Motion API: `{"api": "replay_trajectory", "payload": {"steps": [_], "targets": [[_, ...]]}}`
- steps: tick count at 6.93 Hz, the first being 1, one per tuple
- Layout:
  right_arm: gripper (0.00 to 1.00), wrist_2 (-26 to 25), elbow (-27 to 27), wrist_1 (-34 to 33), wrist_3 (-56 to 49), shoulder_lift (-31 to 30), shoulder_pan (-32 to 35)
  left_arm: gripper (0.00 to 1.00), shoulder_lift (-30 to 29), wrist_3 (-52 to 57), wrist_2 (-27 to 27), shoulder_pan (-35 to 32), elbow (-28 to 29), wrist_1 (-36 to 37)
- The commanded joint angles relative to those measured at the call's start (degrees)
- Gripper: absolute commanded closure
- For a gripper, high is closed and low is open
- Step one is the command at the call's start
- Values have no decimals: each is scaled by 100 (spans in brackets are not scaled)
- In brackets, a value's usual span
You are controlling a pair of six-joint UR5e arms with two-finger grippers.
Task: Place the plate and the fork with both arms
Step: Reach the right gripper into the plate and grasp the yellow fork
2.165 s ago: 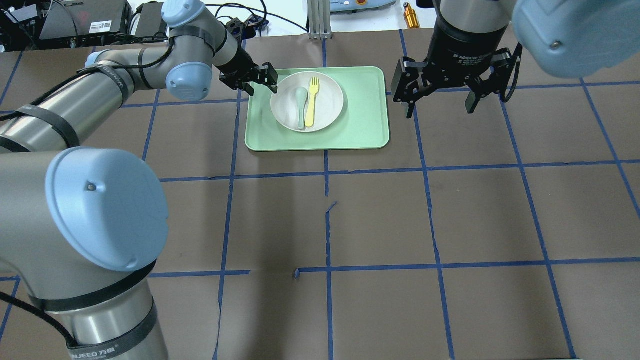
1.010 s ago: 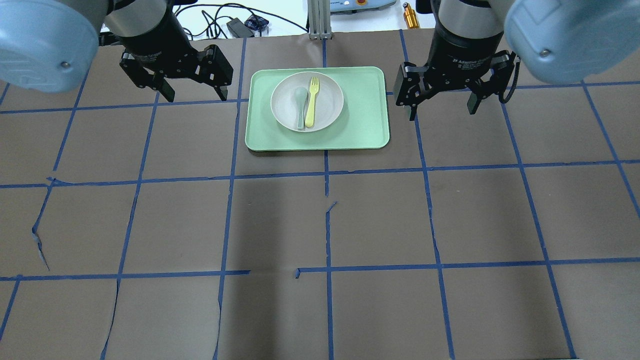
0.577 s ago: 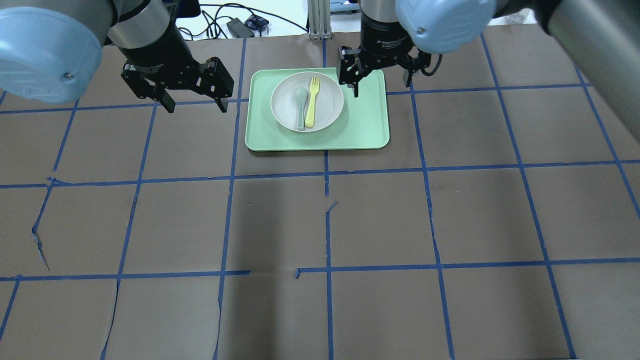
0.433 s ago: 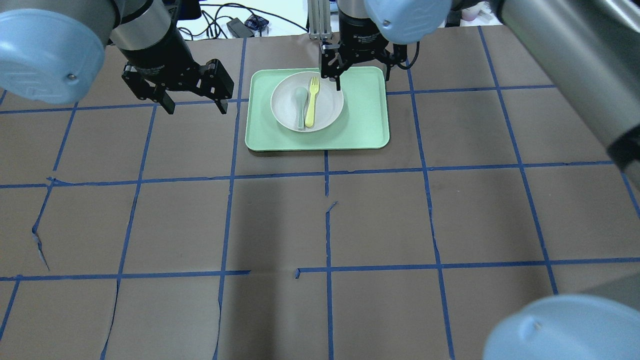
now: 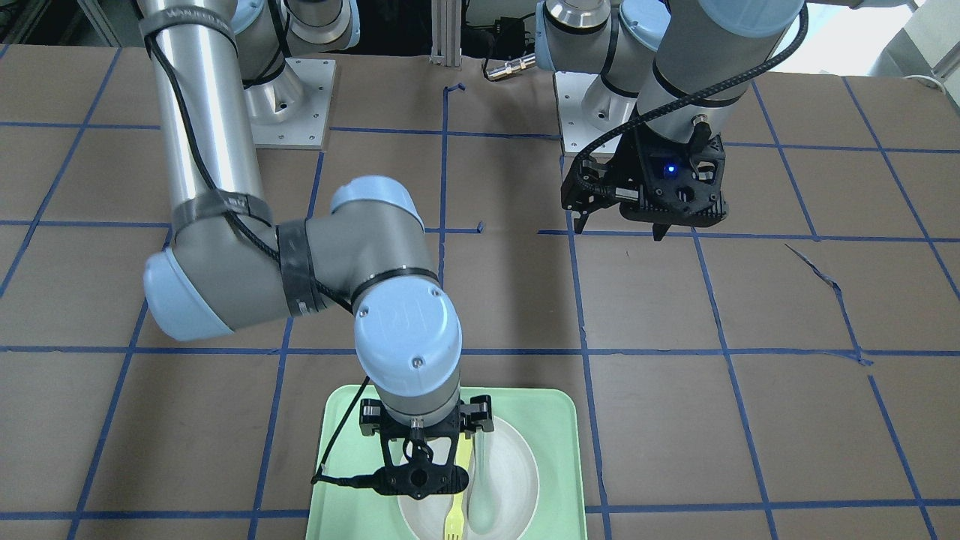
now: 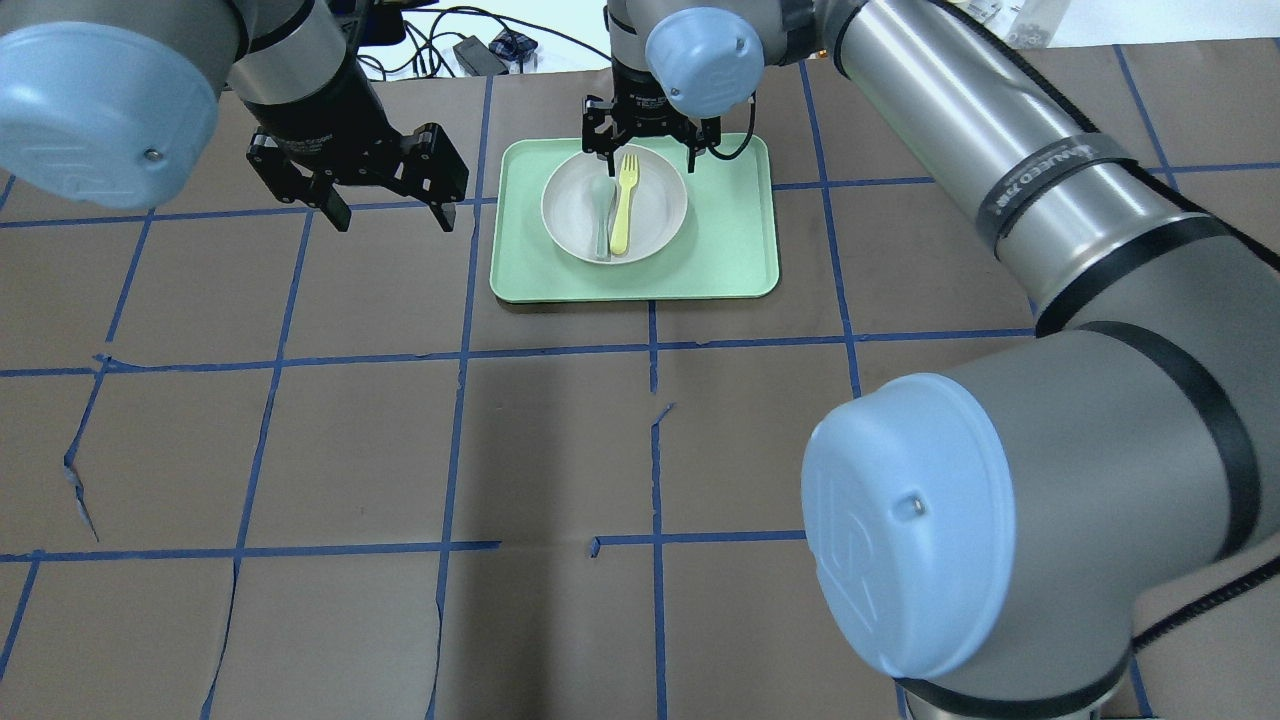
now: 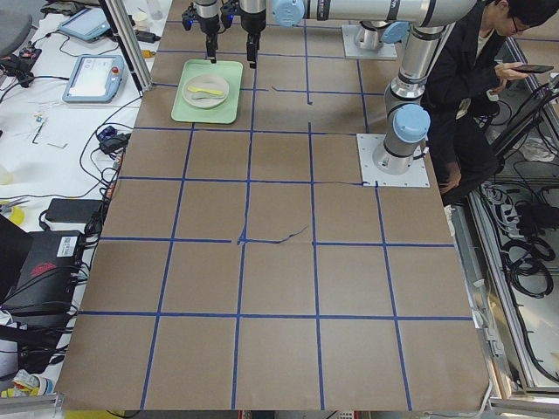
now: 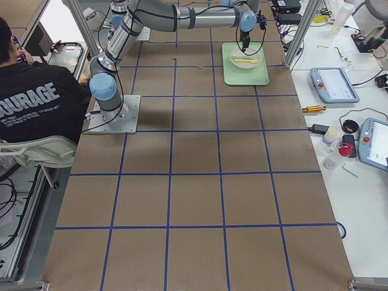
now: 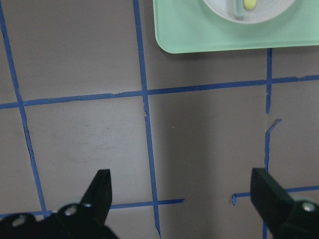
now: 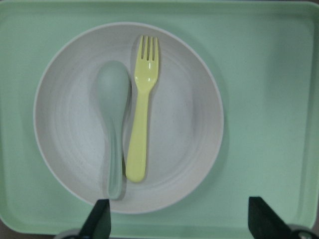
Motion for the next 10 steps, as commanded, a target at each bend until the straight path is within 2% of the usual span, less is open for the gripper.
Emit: {"api": "replay_trajectory", "payload": {"steps": [1,4,5,6,7,8,9,10], "targets": [[33,43,-12,-899,652,545,8,0,-20,0,3,8,0,34],[35,279,40,-1158,744,741,26,0,-38,-9,3,0,0,43],[43,290,224,-1333,761,715,26,0,-46,-9,3,8,-9,43],[43,290,286,-1369,753,732,43,0,-46,-9,3,0,-9,43],[49,290,304,-1370,744,732,43,0,-38,-9,3,8,-9,43],[50,290,296,-1370,752,741,43,0,-46,-18,3,9,-9,43],[68,290,313,-1370,753,741,43,0,-38,-18,3,9,-9,43],[75,290,305,-1370,753,741,43,0,-46,-18,3,9,-9,43]]}}
